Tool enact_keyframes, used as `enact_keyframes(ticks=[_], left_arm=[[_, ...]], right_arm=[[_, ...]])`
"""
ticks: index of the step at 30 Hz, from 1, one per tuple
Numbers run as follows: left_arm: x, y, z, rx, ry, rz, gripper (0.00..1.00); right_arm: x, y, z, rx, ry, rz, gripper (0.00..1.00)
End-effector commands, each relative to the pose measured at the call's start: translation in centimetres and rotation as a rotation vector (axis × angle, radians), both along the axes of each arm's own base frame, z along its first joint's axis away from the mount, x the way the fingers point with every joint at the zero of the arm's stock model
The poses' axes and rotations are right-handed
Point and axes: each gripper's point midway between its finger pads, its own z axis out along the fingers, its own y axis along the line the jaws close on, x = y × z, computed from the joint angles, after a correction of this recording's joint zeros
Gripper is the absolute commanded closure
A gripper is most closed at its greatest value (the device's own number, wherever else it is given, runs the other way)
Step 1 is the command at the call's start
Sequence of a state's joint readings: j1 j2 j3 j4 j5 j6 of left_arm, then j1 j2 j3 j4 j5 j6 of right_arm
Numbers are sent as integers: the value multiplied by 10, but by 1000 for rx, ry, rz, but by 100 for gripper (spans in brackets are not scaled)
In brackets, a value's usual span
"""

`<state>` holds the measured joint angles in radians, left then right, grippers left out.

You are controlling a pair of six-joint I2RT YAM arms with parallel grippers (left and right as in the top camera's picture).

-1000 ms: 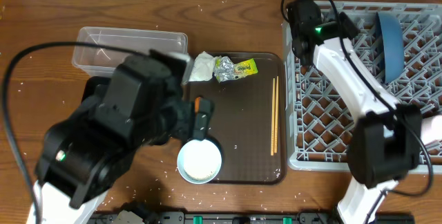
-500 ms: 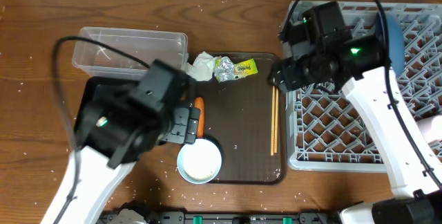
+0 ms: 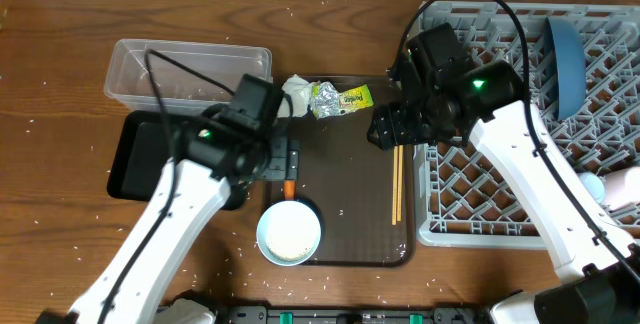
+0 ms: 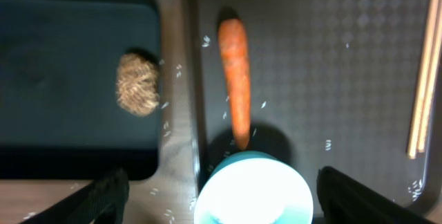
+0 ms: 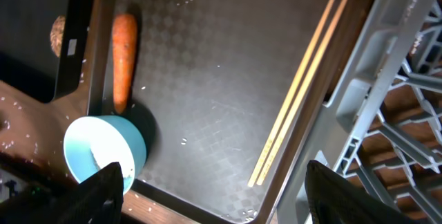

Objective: Sort waste into correct bins and load items into the dishwasher rack
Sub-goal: 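Reach left gripper to the carrot and grasp it, then move carrot with left gripper onto the black tray and release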

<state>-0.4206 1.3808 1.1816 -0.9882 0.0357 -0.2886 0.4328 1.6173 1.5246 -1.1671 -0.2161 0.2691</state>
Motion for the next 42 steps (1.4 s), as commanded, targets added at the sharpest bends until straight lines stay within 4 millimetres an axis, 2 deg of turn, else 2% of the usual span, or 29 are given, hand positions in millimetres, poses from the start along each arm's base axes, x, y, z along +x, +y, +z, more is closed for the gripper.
enact_keyframes(ticks=[1,3,9,14,23,28,32,36,38,42], left_arm=[[6,-6,-26,-5,48,-3,14],[14,-10,-38,1,58,-4,15],[34,-19,-84,26,116,-6,26],[37,-20,-117,52,179,-5,31],[49,-26,-142,50,176,-9,44],[46,-24,-154,63,206,-9,52],[45,-24,-156,65,210,-9,65],[45,-24,-150,61,207,-9,68],[45,-24,-142,61,205,-9,70],[50,-25,-110,45,167,-6,72]], right_arm=[[-1,-2,-4,-20,18,-43,25],[-3,-3,-4,-24,26,-43,25],[-6,-5,-5,-29,41,-50,25],[-6,-5,-6,-30,43,-50,25],[-6,-5,-5,-29,39,-50,25],[-7,-5,-6,-31,44,-50,27],[-7,-5,-6,-31,44,-49,27],[-7,-6,-6,-32,46,-49,27],[-8,-6,-6,-33,48,-49,27],[-8,-6,-6,-34,50,-49,28]])
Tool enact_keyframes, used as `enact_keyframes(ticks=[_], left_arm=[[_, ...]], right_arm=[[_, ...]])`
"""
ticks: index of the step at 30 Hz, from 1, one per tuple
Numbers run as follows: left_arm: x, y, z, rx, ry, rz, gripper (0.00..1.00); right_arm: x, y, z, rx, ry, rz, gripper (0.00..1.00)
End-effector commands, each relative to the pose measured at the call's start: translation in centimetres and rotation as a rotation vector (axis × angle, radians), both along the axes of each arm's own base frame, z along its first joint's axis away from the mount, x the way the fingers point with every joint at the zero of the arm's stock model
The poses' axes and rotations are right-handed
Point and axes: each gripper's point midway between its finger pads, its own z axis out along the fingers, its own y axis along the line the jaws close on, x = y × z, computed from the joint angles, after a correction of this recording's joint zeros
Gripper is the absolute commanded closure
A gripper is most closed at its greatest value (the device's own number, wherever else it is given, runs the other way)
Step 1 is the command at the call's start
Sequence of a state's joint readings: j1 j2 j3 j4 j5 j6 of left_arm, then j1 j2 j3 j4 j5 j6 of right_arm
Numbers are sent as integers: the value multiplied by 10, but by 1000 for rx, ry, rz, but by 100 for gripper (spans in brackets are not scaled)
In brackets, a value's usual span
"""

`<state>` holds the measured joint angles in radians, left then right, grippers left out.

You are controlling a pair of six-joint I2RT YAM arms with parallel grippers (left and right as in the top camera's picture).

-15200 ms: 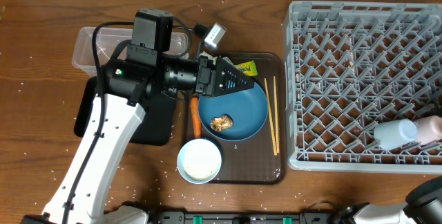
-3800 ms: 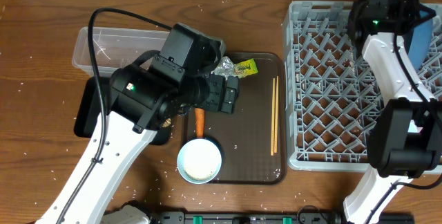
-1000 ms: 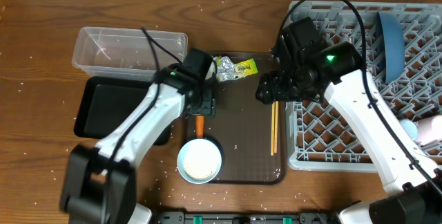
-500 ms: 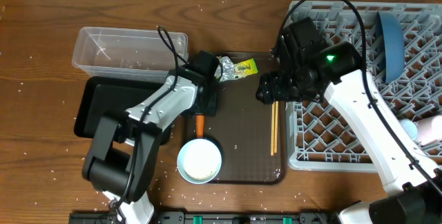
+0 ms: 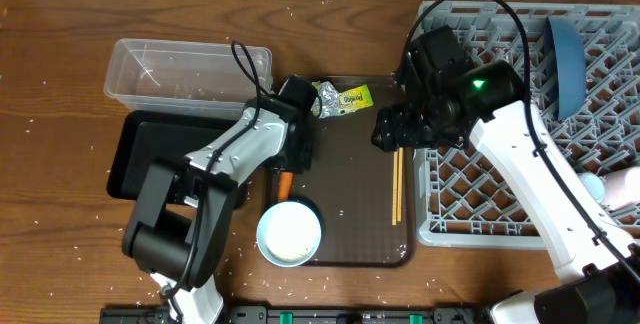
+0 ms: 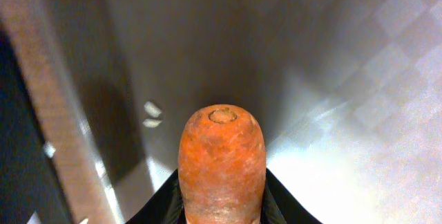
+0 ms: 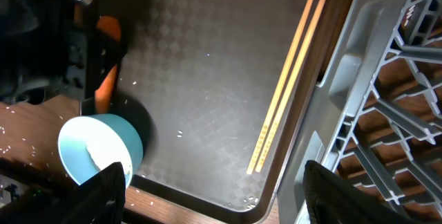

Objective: Sort waste into correct bins and load items into the dishwasher rack
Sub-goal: 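Move carrot with left gripper onto the black tray and release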

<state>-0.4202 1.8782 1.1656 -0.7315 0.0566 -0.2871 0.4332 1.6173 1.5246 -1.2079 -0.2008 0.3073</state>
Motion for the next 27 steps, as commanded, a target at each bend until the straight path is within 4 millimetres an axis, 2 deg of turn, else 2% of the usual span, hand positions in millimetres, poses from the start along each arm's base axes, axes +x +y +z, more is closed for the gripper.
enact_keyframes(ticks=[1,4,8,9,11,13,16,20,23,27], left_arm=[[15,-5,42,-47,-90,3,72],[17,0,72,-72,-150,18,72],[17,22,110,-99,-229,78,72],[17,34,122,-103,-252,122,71],[16,52,132,-101,-267,187,71],[14,81,138,-83,-275,305,71],[9,127,133,-52,-253,567,72],[-7,176,105,-43,-178,963,72],[-18,198,84,-36,-138,1153,72],[-22,212,70,-35,-148,1215,72]], right_arm=[[-1,0,-3,-11,8,-9,28],[-2,0,-3,-13,11,-5,28],[-2,-1,-3,-15,13,-6,28],[-2,-1,-3,-15,13,-6,28],[-2,-1,-3,-14,12,-6,28],[-2,-1,-3,-15,13,-6,28],[-2,-1,-3,-14,12,-6,28],[-2,-1,-3,-14,12,-6,28],[-2,-1,-3,-14,12,-6,28],[-2,-1,-3,-14,12,-6,28]])
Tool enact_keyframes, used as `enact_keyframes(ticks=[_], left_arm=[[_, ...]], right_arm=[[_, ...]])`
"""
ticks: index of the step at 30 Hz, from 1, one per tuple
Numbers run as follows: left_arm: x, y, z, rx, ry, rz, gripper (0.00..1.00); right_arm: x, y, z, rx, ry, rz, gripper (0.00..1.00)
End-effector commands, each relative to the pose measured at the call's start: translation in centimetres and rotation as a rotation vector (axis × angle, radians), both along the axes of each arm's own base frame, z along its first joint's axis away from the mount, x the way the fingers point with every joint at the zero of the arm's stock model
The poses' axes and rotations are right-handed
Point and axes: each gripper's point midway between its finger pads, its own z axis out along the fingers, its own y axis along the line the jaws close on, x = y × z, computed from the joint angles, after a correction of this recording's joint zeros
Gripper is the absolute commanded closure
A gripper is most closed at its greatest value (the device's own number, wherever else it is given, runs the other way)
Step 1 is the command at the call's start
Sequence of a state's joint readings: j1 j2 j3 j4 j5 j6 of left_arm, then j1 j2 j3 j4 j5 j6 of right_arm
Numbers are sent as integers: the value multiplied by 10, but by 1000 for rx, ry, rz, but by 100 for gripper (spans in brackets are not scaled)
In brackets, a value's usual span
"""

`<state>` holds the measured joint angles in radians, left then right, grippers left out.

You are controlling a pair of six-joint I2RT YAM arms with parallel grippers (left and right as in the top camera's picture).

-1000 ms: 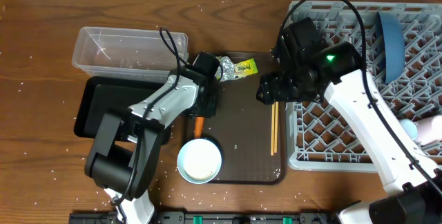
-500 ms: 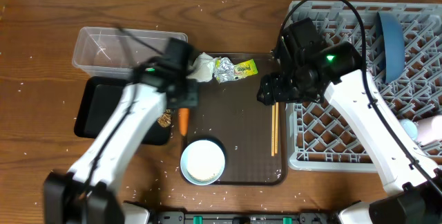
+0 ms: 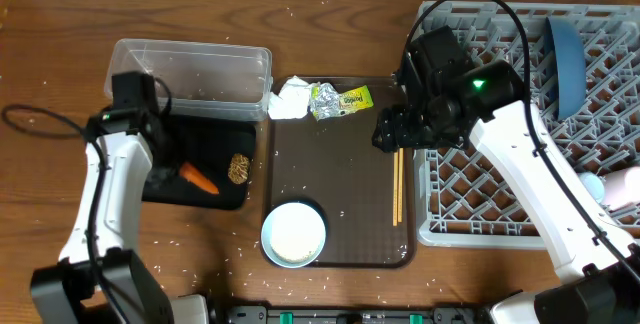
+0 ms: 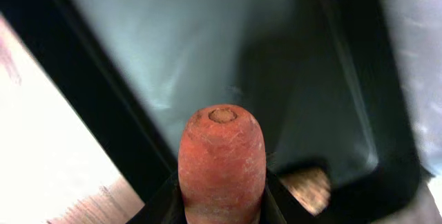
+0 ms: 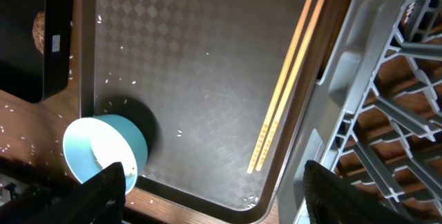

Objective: Sort waste into correct bins and load items into the dishwasher rack
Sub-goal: 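Move carrot with left gripper onto the black tray and release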

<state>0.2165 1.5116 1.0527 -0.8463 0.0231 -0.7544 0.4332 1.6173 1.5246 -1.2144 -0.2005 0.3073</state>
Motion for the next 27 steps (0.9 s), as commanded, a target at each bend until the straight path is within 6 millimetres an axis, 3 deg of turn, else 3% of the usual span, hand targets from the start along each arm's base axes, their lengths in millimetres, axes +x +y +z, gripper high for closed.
enact_keyframes(ticks=[1,2,8,12,17,20,23,27], left_arm=[[-3,9,-6,-7,-8,118,70],[-1,11,-6,-6,-17,121,61],[7,-6,-2,-91,-55,26,37],[13,-20,10,-151,-100,-85,35],[25,-73,58,-353,-297,-431,35],[7,-95,74,-346,-306,-616,36],[-22,-111,75,-302,-226,-746,36],[-60,-133,70,-203,-72,-926,36]], right_arm=[[-1,0,-3,-11,7,-6,28],[-1,0,-3,-11,7,-6,28],[-1,0,-3,-11,6,-6,28],[-1,0,-3,-11,6,-6,27],[0,0,-3,-11,5,-6,18],[1,1,-2,-8,-1,-6,17],[4,-4,-3,-22,-7,-29,17],[15,-30,0,-50,-18,-142,15]])
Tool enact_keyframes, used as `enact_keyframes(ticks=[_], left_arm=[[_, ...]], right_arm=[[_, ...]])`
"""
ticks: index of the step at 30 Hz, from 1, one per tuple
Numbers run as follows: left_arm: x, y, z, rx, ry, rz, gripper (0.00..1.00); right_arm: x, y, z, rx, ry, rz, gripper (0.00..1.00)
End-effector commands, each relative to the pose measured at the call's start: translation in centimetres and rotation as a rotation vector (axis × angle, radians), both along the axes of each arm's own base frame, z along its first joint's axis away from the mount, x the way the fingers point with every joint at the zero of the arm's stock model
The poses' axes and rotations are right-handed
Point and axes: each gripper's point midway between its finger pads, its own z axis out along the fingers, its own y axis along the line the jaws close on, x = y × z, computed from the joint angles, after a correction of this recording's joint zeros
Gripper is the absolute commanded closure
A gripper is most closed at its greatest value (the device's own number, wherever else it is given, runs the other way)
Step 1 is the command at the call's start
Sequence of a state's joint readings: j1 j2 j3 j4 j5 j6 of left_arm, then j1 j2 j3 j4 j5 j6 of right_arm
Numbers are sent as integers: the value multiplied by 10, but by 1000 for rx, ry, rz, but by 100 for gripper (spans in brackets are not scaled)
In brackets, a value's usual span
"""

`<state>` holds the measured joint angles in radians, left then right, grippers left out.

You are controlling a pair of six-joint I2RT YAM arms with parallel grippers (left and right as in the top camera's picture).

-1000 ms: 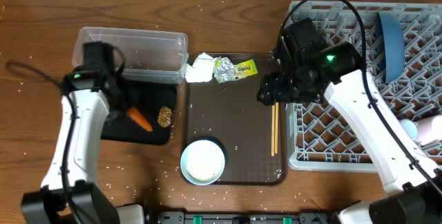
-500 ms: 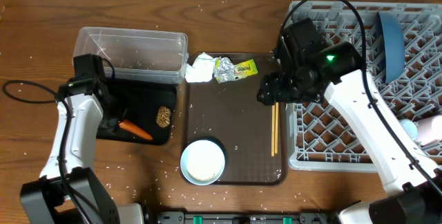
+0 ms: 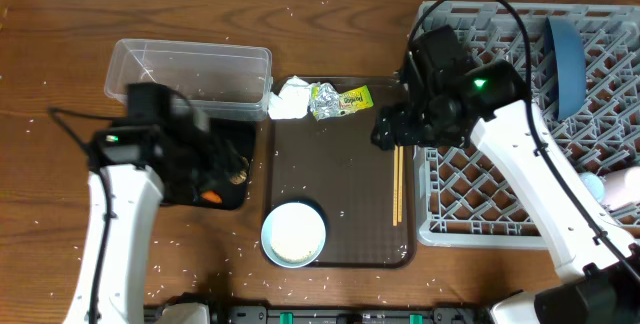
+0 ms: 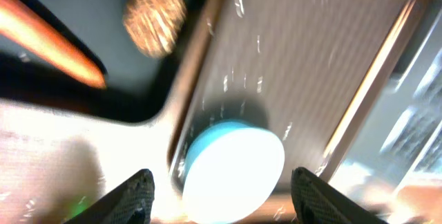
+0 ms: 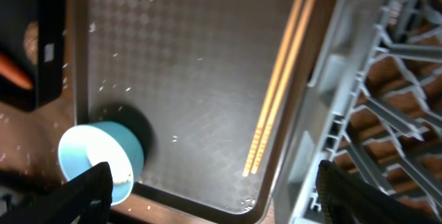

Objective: Sort waste into correct bins and load items into the dishwasher rack
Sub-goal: 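Move carrot with left gripper onto the black tray and release, then grasp the light-blue rice bowl rim with left gripper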

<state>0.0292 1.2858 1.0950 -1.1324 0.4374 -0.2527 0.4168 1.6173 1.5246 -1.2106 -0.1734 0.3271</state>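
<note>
The orange carrot (image 3: 210, 197) lies in the black bin (image 3: 150, 144) beside a brown lump (image 3: 238, 169); the left wrist view shows the carrot (image 4: 48, 41) and the lump (image 4: 155, 13) too. My left gripper (image 3: 215, 159) hangs open and empty over the bin's right end. A blue bowl (image 3: 293, 232) and wooden chopsticks (image 3: 396, 186) rest on the brown tray (image 3: 350, 154). My right gripper (image 3: 390, 129) is open above the tray's right edge, over the chopsticks (image 5: 280, 89). A white tissue (image 3: 290, 96) and foil wrappers (image 3: 340, 98) lie at the tray's far end.
A clear plastic bin (image 3: 190, 69) stands behind the black one. The grey dishwasher rack (image 3: 500, 194) fills the right side, with a blue plate (image 3: 565, 49) standing in it and a white item (image 3: 618, 186) at its right edge. Rice grains speckle the table.
My left gripper has let go of the carrot, which now lies in the black bin. That gripper stands open and has shifted right toward the tray. The right arm has barely moved.
First my left gripper was open above the carrot on the tray. Then it was shut on the carrot there. Later it held the carrot over the black bin. Now the carrot rests in that bin, released. My right gripper stayed open by the chopsticks throughout.
</note>
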Motion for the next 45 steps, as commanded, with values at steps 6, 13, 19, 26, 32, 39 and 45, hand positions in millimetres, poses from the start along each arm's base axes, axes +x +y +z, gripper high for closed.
enact_keyframes(ticks=[6,13,19,26,32,39,45], left_arm=[[-37,-46,-5,240,-35,-447,36],[-35,-88,-7,263,-145,-616,37],[-53,-102,-14,251,-98,-663,40],[-81,-111,-38,268,-28,-723,41],[-99,-127,-59,286,-36,-831,48],[-104,-131,-79,259,-7,-787,58],[-114,-130,-109,228,21,-795,59]], right_arm=[[22,-73,28,21,-75,-279,14],[9,-115,72,42,-209,-367,8],[-4,-120,91,50,-269,-372,5],[-5,-121,94,45,-283,-376,4],[-3,-121,95,46,-292,-376,2],[-4,-122,94,37,-291,-367,2],[-3,-122,95,39,-296,-368,2]])
